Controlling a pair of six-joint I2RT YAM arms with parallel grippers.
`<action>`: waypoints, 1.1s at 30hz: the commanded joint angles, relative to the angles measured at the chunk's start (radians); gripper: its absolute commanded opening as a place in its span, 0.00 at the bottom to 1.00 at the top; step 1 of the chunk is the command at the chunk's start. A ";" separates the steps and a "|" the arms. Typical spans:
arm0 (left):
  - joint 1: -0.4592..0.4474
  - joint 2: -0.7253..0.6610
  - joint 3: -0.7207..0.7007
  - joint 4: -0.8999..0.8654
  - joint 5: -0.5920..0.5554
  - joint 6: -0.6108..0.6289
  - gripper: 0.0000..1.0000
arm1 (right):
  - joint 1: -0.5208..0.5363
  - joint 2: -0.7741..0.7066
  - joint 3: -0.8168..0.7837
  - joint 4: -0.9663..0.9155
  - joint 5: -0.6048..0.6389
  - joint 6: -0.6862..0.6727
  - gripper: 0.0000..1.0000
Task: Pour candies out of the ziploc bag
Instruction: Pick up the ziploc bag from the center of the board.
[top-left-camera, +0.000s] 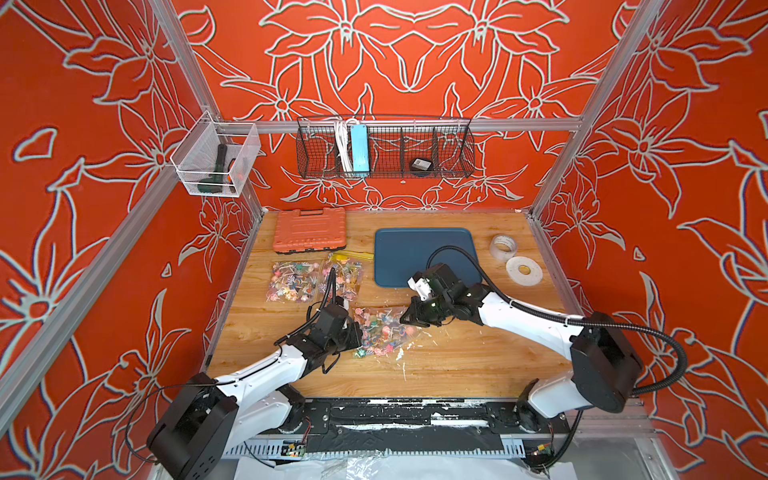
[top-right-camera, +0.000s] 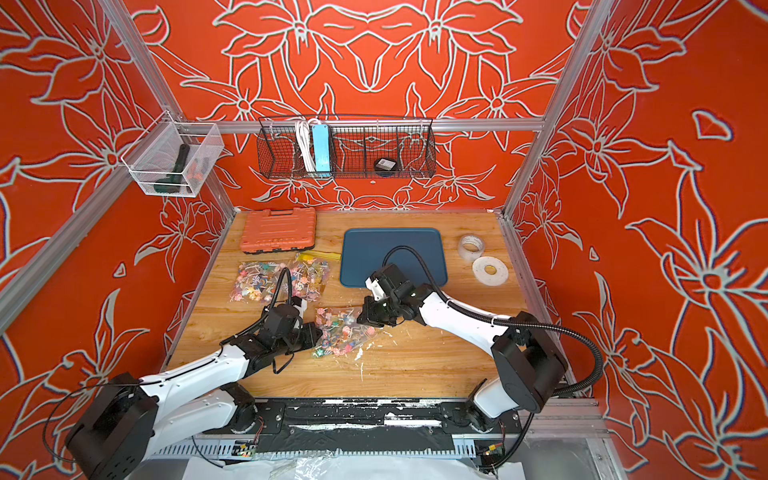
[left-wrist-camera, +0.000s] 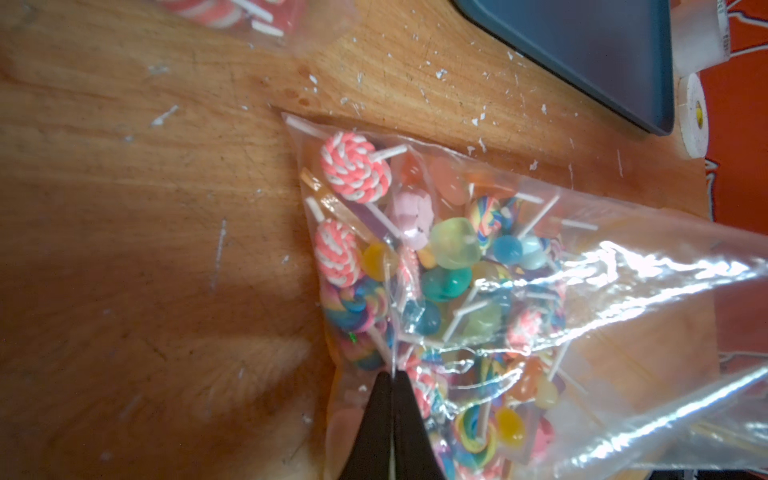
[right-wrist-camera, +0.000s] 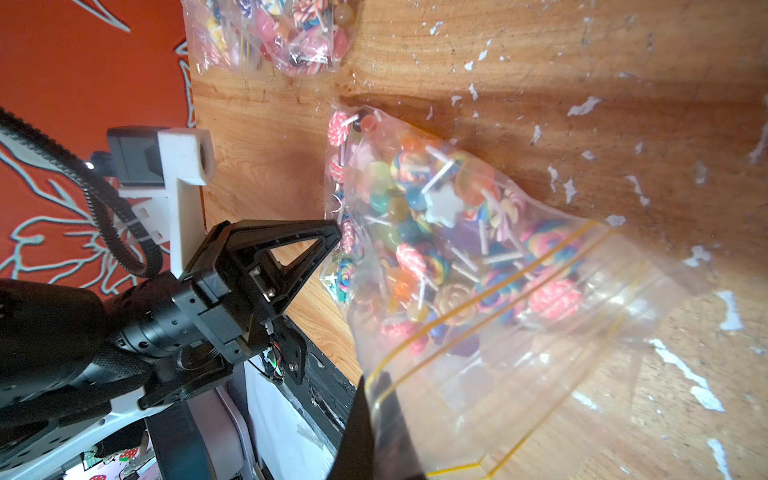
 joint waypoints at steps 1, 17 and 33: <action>0.004 -0.005 -0.004 0.023 0.013 0.003 0.01 | -0.008 0.010 -0.012 0.010 -0.016 0.008 0.00; 0.004 -0.111 -0.062 0.086 0.041 -0.022 0.00 | -0.007 0.017 0.097 -0.052 -0.027 -0.043 0.00; 0.004 -0.027 -0.079 0.142 0.079 -0.020 0.07 | -0.006 0.044 0.105 -0.047 -0.036 -0.043 0.00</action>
